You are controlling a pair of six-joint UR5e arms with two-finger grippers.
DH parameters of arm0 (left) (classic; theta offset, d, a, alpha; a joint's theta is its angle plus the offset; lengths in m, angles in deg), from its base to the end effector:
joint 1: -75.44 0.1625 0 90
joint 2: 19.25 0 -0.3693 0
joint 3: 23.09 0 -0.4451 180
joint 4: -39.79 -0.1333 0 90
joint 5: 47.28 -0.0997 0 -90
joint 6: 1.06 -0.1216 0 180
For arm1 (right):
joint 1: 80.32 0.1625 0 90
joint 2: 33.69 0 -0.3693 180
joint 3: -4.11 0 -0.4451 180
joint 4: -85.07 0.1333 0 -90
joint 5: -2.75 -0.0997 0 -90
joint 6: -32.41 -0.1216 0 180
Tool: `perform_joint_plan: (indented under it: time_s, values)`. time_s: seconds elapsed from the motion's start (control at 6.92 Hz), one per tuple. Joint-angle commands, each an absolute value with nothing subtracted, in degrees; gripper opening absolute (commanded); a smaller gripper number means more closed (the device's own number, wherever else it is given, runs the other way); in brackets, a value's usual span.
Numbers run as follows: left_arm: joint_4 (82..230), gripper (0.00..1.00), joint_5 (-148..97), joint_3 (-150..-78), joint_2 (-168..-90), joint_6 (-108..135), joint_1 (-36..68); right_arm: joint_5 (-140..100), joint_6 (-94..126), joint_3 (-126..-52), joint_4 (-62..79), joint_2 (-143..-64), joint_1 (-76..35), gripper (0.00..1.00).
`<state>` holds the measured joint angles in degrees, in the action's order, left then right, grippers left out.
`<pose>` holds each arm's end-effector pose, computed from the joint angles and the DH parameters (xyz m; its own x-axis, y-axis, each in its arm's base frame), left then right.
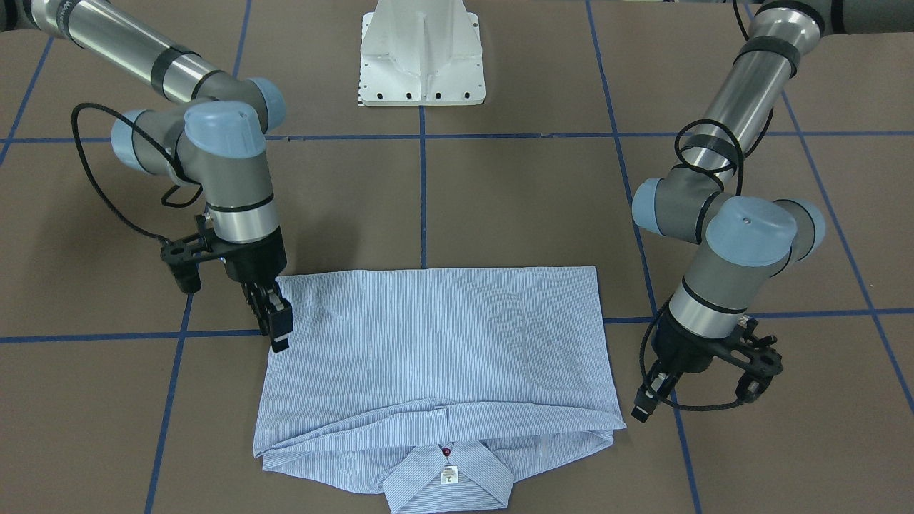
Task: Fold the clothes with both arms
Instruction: 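Move the right gripper to the folded shirt's nearest side edge while the left holds back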
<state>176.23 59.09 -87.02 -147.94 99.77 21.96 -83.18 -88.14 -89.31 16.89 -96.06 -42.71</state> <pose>0.4063 -0.7151 0.3280 0.1827 -0.5496 -0.8152 0.6735 0.6740 -0.3035 -0.4754 -0.5454 0.2538 0.0796 0.7013 0.7084 -0.8059 0.4635 -0.3683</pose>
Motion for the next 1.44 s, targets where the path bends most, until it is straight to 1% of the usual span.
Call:
perform_joint_plan:
  time_s: [0.0,0.29,0.43,0.72,0.87,1.01,1.16,1.3]
  values:
    - [177.76,0.29,58.98,-87.78,-146.26,99.31,22.0,-82.94,-91.86,-94.85,15.9,-102.22,-46.64,0.55]
    - [178.04,0.29,58.89,-87.78,-146.07,99.31,22.0,-83.03,-96.08,-94.06,16.52,-103.91,-48.84,0.55]
    - [178.04,0.29,58.89,-87.78,-145.81,99.31,22.0,-83.03,-96.26,-93.19,16.51,-103.91,-49.81,0.58]
    - [178.04,0.29,58.8,-87.96,-145.55,99.31,22.0,-83.03,-98.28,-92.3,16.6,-102.95,-51.05,0.59]
    - [178.04,0.29,58.71,-88.13,-145.37,99.31,21.91,-82.94,-98.03,-92.21,16.6,-103.03,-51.05,0.62]
    - [178.04,0.29,57.5,-88.13,-145.28,99.22,21.91,-82.94,-98.11,-92.21,16.52,-102.95,-51.05,0.57]
    - [178.04,0.29,57.4,-88.22,-144.5,99.22,22.0,-82.94,-98.2,-92.21,16.51,-102.77,-50.61,0.3]
    - [178.04,0.29,57.31,-88.4,-144.06,98.7,22.0,-82.94,-98.29,-92.21,16.51,-102.25,-49.56,0.0]
